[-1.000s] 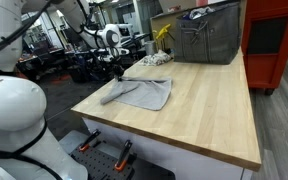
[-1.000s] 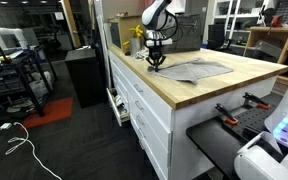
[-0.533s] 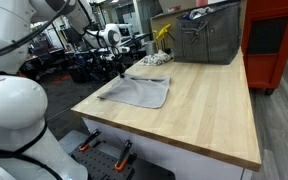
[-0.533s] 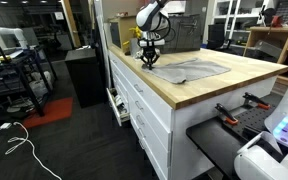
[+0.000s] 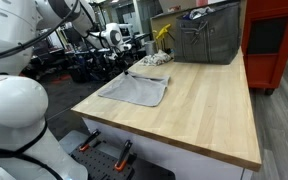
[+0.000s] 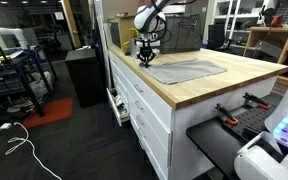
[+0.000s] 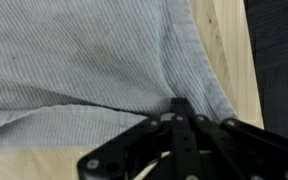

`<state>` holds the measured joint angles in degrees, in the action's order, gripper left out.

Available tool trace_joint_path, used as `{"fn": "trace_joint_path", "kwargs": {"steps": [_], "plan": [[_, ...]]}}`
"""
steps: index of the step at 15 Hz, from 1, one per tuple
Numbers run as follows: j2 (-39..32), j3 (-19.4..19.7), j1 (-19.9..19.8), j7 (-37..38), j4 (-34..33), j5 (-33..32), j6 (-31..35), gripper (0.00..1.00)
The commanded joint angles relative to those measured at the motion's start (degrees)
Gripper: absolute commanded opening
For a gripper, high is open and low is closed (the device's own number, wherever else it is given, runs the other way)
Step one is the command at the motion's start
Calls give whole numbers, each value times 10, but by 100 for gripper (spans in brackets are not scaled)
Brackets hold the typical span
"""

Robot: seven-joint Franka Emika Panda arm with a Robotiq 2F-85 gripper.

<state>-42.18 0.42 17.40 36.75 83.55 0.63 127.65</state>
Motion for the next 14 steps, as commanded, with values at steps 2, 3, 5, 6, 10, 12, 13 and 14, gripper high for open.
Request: {"fn": "trace_joint_path", "kwargs": {"steps": [2, 3, 5, 6, 10, 12, 13, 14], "plan": [[90, 8, -3, -7, 118, -12, 47, 27], [111, 10, -6, -11, 145, -14, 50, 34], [152, 18, -9, -1, 194, -18, 57, 49], [175, 18, -15, -5, 221, -19, 59, 56], [225, 24, -36, 11, 275, -14, 49, 86], [224, 19, -51, 22, 271, 4, 34, 99], [220, 16, -56, 32, 263, 15, 22, 100], [218, 14, -61, 37, 259, 24, 14, 100]]}}
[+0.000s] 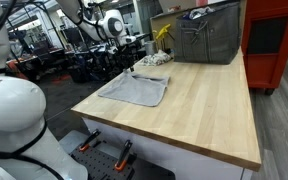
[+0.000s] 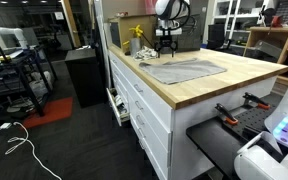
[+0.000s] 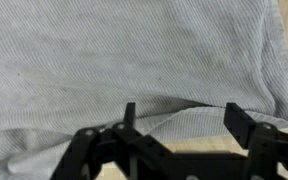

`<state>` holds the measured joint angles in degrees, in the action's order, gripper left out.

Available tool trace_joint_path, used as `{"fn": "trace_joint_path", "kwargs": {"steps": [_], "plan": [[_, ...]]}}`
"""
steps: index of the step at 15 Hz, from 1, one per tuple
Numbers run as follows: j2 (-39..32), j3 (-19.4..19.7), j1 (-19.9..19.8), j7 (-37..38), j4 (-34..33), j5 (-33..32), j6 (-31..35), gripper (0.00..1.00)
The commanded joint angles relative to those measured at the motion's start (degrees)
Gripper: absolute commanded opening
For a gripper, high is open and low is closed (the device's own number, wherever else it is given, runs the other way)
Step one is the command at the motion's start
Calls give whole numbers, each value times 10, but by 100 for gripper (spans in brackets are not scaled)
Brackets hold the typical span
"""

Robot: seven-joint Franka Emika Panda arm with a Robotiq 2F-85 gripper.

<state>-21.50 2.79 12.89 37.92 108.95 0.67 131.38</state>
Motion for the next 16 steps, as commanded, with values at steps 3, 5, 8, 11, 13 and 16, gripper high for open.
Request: {"fn": "trace_joint_path", "kwargs": {"steps": [3, 5, 8, 11, 13, 16], "plan": [[-8, -11, -24, 66, -25, 55, -62, 100], [-23, -14, -31, 98, -53, 84, -101, 100], [-46, -20, -43, 142, -101, 131, -156, 100], [-79, -17, -49, 203, -148, 165, -171, 100], [-103, -13, -51, 240, -172, 172, -158, 100], [-148, -9, -58, 286, -208, 168, -157, 100]]}}
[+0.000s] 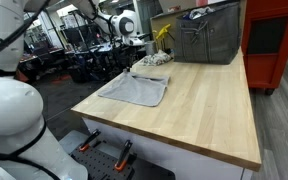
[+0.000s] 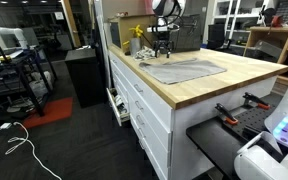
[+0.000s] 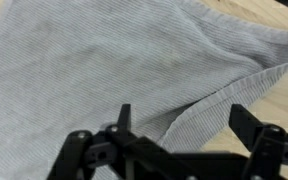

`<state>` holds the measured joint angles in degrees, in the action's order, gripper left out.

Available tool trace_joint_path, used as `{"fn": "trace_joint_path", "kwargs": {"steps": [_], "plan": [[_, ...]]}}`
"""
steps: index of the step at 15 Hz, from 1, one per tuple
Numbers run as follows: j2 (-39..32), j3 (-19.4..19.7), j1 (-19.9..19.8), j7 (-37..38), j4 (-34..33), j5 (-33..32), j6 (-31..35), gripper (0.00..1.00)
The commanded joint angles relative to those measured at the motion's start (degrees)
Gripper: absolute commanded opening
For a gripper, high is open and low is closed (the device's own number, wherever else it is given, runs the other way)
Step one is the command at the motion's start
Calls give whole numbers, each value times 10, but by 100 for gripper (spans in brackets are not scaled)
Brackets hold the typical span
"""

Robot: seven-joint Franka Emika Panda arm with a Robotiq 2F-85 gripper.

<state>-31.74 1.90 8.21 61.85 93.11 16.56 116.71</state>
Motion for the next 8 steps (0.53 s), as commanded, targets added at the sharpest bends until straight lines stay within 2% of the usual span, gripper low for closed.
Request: {"fn": "trace_joint_path", "kwargs": {"steps": [1, 4, 5, 6, 8], "plan": [[-60, 4, -13, 65, -58, 5, -5, 100], [-95, 14, -20, 107, -80, 2, 2, 100], [-102, 16, -25, 116, -84, 4, 4, 75], [-107, 17, -30, 120, -86, 4, 2, 72], [-104, 14, -38, 122, -84, 10, 6, 58]]}}
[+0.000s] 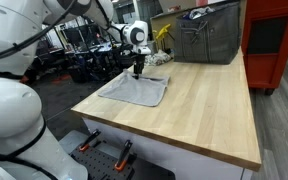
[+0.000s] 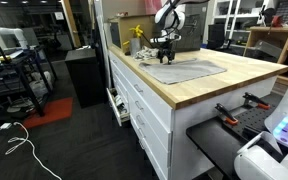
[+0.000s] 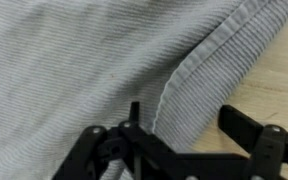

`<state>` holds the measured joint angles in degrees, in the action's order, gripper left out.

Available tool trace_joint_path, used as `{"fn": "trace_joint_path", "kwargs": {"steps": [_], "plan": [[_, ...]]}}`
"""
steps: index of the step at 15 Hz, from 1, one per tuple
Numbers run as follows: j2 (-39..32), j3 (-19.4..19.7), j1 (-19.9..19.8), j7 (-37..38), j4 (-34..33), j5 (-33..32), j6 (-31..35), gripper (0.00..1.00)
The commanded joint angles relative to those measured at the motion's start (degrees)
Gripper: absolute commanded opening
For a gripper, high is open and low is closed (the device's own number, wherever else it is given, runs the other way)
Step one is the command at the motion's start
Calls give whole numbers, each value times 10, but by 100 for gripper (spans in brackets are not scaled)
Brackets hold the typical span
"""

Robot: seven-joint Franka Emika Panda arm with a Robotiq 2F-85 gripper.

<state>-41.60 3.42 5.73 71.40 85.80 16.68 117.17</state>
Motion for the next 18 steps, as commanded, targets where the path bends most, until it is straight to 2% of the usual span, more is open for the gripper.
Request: {"fn": "trace_joint_path", "kwargs": {"steps": [1, 6, 8, 13, 18], "plan": [[1, -4, -17, 22, -3, 12, 4, 49], [33, -10, -21, 8, 31, 18, 17, 12], [53, -12, -18, -1, 52, 14, 21, 0], [99, -16, -6, -13, 98, -3, 28, 1], [122, -16, 7, -6, 110, -21, 22, 1]]}}
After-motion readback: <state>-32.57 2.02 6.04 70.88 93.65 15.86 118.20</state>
